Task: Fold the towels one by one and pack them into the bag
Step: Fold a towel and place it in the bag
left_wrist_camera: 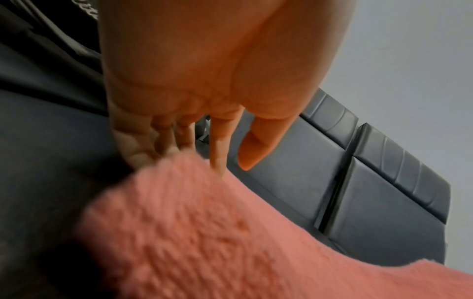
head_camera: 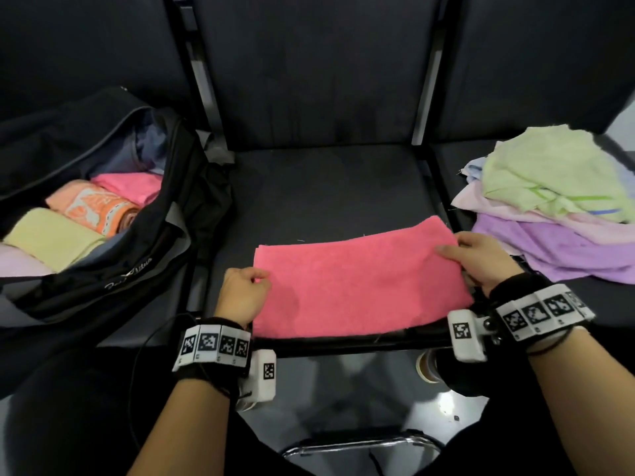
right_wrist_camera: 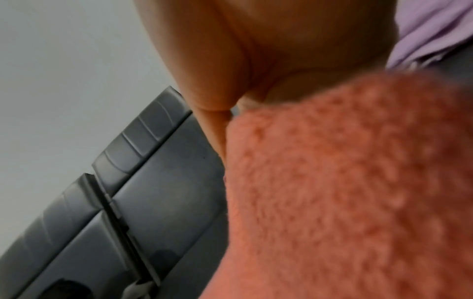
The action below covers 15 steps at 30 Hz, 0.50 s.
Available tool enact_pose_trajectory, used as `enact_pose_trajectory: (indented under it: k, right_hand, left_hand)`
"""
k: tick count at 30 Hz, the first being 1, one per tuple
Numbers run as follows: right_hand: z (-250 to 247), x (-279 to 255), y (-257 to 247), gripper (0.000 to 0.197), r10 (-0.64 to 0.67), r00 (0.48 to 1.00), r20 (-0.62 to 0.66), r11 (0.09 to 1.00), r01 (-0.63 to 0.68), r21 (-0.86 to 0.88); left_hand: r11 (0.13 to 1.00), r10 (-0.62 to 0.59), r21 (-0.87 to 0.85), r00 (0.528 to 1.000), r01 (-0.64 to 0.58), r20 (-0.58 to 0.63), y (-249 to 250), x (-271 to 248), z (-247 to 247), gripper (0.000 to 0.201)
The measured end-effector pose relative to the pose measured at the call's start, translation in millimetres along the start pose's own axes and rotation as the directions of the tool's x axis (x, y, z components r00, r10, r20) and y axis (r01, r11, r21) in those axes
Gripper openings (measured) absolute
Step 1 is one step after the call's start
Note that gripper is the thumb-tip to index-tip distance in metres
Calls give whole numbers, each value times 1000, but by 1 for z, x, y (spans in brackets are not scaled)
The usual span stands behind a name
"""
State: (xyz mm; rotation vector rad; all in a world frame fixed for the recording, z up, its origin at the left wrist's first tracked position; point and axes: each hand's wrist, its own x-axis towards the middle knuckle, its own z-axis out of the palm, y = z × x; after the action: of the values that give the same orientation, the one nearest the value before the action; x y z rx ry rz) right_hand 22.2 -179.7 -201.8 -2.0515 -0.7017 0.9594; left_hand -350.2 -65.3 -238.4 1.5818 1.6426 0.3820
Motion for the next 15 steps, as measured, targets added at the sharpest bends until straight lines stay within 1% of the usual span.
enact_pose_trajectory:
  k: [2, 4, 6, 7, 8, 10, 13, 15]
  right_hand:
    - [1, -11, -17, 7, 1, 999, 44, 996, -5, 94]
    - [14, -27, -35, 3, -25, 992, 123, 978, -1, 210]
    - [39, -41, -51, 12, -61, 975, 212, 961, 0, 277]
    - [54, -48, -58, 16, -71, 968, 243, 962, 2, 271]
    - [71, -53, -64, 17, -73, 963, 260, 970, 8, 244]
    - [104, -63, -74, 17, -92, 955, 283, 982, 40, 185]
    - [151, -73, -87, 8, -154, 916, 371, 981, 97, 168]
    - [173, -80, -92, 17, -140, 880, 454, 979, 55, 196]
  left_hand:
    - [999, 27, 21, 1000, -27, 6, 6, -2, 1, 29]
    - [999, 47, 20, 998, -47, -46, 11, -3, -1, 29]
    - [996, 71, -50, 996, -74, -59, 17, -5, -2, 25]
    - [988, 64, -141, 998, -67, -29, 20, -7, -2, 21]
    - [966, 41, -258, 999, -34, 22, 23, -10, -1, 17]
    - [892, -13, -446, 991, 70, 130, 30, -17, -1, 11]
    - [816, -66, -553, 976, 171, 205, 31, -23, -2, 12]
    - [795, -108, -570, 973, 206, 202, 27, -22, -2, 15]
